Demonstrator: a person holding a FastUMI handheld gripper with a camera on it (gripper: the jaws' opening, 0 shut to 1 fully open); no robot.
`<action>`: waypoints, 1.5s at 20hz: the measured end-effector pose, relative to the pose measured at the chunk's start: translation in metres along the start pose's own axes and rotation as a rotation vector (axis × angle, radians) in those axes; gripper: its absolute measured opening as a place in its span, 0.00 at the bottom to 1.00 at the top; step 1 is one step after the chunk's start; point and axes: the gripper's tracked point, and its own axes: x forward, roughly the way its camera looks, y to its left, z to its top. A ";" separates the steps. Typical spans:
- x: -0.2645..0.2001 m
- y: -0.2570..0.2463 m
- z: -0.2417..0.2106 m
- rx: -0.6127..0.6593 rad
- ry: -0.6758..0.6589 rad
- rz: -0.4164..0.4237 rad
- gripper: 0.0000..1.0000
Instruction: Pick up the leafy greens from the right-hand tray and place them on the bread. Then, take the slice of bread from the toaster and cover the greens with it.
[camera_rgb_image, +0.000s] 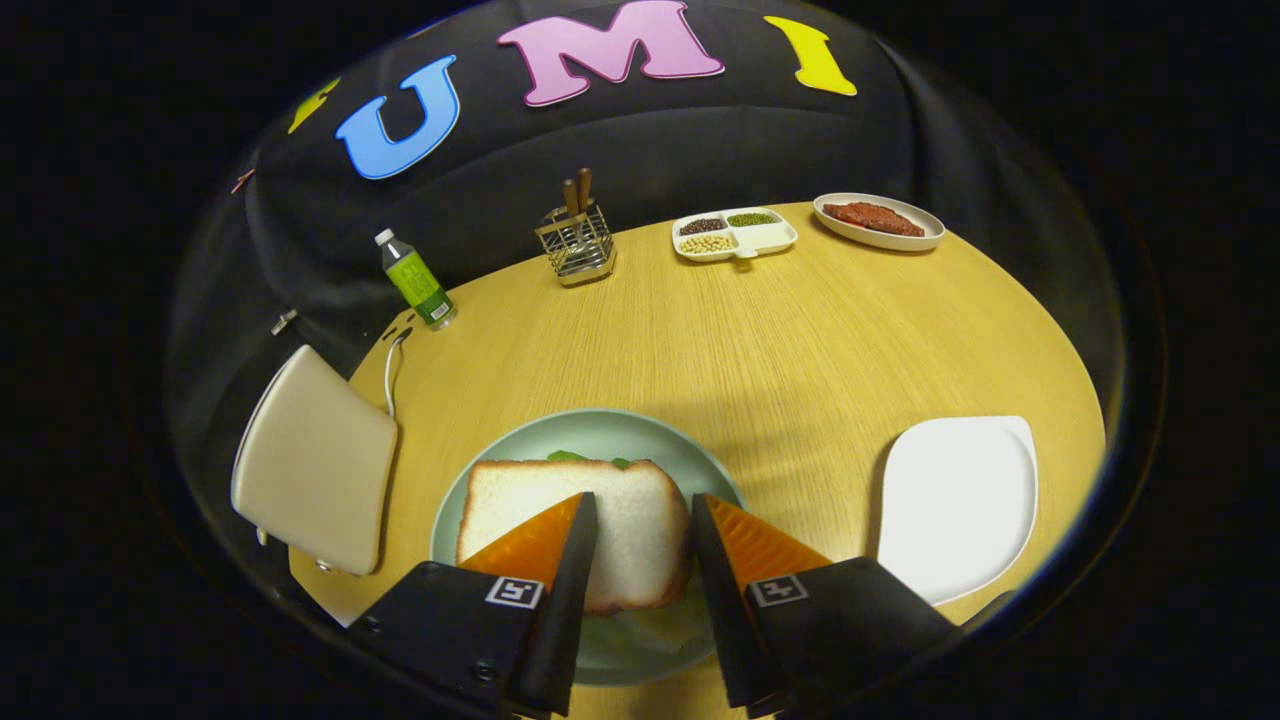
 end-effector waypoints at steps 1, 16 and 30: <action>0.000 -0.002 0.003 -0.022 -0.013 -0.007 0.64; -0.059 0.006 0.072 -0.123 -0.164 0.039 0.99; -0.215 0.064 0.182 -0.271 -0.449 0.142 0.99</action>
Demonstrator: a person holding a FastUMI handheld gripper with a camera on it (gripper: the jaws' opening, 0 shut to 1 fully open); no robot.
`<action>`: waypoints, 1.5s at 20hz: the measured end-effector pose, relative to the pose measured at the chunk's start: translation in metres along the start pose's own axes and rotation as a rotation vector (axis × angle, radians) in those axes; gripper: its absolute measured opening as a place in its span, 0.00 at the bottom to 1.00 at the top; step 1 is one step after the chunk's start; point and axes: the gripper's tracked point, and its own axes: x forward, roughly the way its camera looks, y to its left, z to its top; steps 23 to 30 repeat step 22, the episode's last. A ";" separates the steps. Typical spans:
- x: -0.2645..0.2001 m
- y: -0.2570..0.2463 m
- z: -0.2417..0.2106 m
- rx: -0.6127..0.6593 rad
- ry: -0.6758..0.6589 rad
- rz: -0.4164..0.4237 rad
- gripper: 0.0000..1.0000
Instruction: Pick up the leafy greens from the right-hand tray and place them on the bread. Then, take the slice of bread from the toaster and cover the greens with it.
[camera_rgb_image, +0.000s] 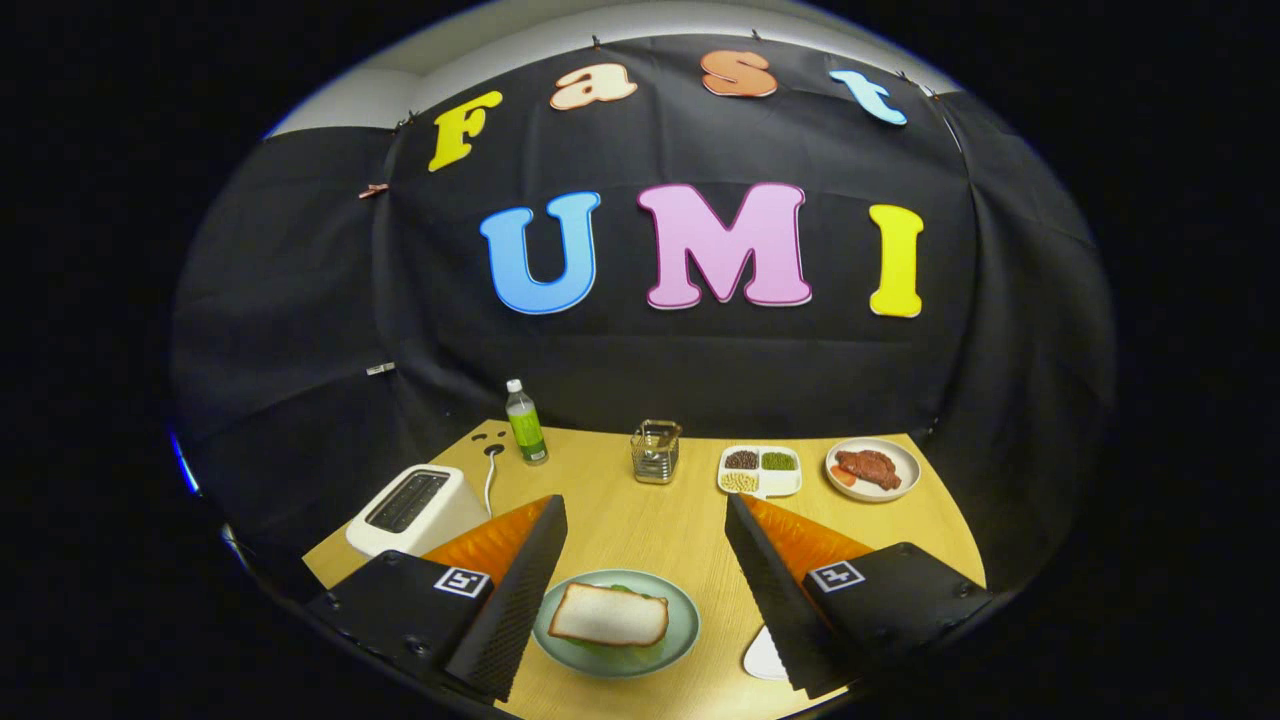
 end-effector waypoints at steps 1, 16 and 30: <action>-0.007 0.003 0.008 -0.010 -0.016 0.005 0.99; -0.052 0.022 0.031 -0.048 -0.073 -0.002 0.99; -0.050 0.014 0.030 -0.057 -0.064 -0.033 0.99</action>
